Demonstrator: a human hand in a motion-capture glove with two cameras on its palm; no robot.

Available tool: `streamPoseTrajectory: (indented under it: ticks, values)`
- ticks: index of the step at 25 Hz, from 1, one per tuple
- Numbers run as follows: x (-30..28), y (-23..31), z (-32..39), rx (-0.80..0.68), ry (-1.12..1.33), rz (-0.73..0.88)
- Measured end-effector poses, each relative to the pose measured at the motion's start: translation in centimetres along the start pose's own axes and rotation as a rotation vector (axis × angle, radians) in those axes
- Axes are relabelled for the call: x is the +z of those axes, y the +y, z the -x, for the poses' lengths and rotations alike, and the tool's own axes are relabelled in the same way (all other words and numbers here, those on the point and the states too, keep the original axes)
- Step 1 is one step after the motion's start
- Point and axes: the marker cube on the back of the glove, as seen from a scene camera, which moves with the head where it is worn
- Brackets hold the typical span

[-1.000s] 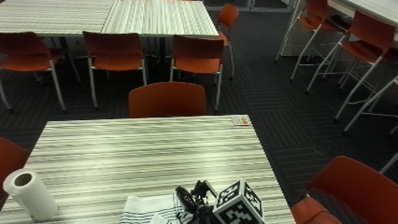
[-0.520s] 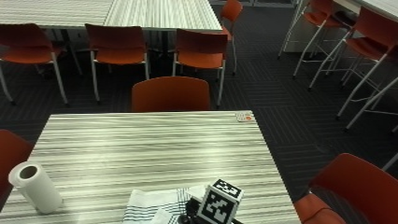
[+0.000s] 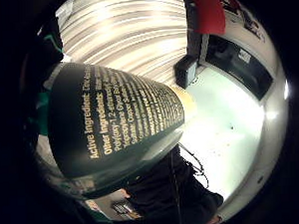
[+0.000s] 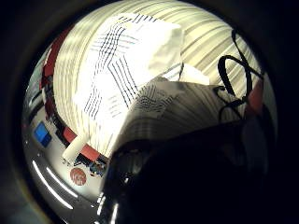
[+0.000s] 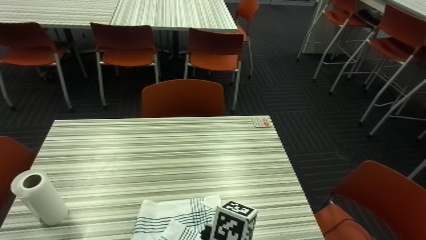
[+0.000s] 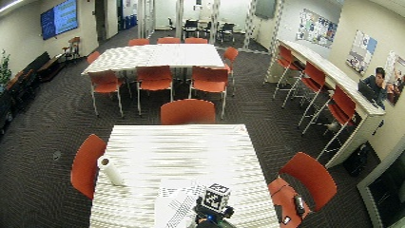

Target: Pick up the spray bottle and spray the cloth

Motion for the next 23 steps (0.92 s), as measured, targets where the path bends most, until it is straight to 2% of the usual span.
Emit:
streamPoseTrajectory:
  ticks: [12, 18, 23]
  values:
    - [-1.1, 0.2, -1.5, -0.046, -0.107, -0.019]
    - [-5.0, 2.1, -1.2, -0.235, -0.371, -0.088]
    - [-8.2, 3.4, -1.2, -0.387, -0.688, -0.145]
